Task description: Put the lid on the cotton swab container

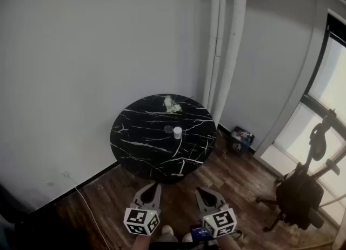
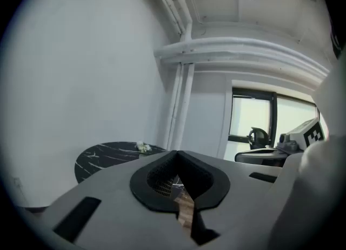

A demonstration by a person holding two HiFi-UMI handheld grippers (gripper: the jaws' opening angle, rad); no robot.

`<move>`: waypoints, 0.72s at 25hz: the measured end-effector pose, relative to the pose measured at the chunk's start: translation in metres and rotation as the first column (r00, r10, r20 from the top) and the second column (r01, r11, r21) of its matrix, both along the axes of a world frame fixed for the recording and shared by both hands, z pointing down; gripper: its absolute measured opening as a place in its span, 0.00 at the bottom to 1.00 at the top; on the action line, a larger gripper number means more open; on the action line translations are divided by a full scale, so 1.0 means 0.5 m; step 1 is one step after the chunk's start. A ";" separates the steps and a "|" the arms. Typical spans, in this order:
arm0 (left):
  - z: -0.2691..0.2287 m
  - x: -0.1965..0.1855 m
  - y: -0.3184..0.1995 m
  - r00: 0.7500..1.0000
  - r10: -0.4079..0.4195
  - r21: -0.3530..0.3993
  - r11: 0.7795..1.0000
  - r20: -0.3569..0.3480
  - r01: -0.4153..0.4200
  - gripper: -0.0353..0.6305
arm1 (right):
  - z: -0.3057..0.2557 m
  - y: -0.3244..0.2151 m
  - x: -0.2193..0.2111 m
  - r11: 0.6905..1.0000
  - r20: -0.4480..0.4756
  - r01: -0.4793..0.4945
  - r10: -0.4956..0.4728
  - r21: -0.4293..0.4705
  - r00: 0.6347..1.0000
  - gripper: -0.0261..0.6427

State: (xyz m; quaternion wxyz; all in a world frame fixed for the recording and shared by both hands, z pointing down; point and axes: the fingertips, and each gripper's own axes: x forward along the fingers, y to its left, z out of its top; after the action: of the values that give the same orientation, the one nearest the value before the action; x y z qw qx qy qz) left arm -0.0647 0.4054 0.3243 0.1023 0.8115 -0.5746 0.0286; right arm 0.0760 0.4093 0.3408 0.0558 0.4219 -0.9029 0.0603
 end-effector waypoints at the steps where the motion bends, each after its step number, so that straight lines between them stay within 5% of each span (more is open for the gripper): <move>1: 0.003 0.004 0.002 1.000 0.004 -0.005 1.000 0.016 -0.004 0.07 | 0.003 -0.001 0.006 1.000 -0.003 -0.003 0.003 -0.004 1.000 0.06; 18: 0.008 0.040 -0.058 0.999 0.019 0.034 0.999 0.029 -0.020 0.07 | -0.006 -0.067 0.072 0.998 0.066 -0.061 0.061 -0.004 0.996 0.07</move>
State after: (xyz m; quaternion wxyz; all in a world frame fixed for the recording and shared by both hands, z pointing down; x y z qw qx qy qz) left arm -0.0444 0.3767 0.3283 0.0799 0.8183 -0.5684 0.0314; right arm 0.1121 0.3758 0.3381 0.0245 0.4470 -0.8909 0.0765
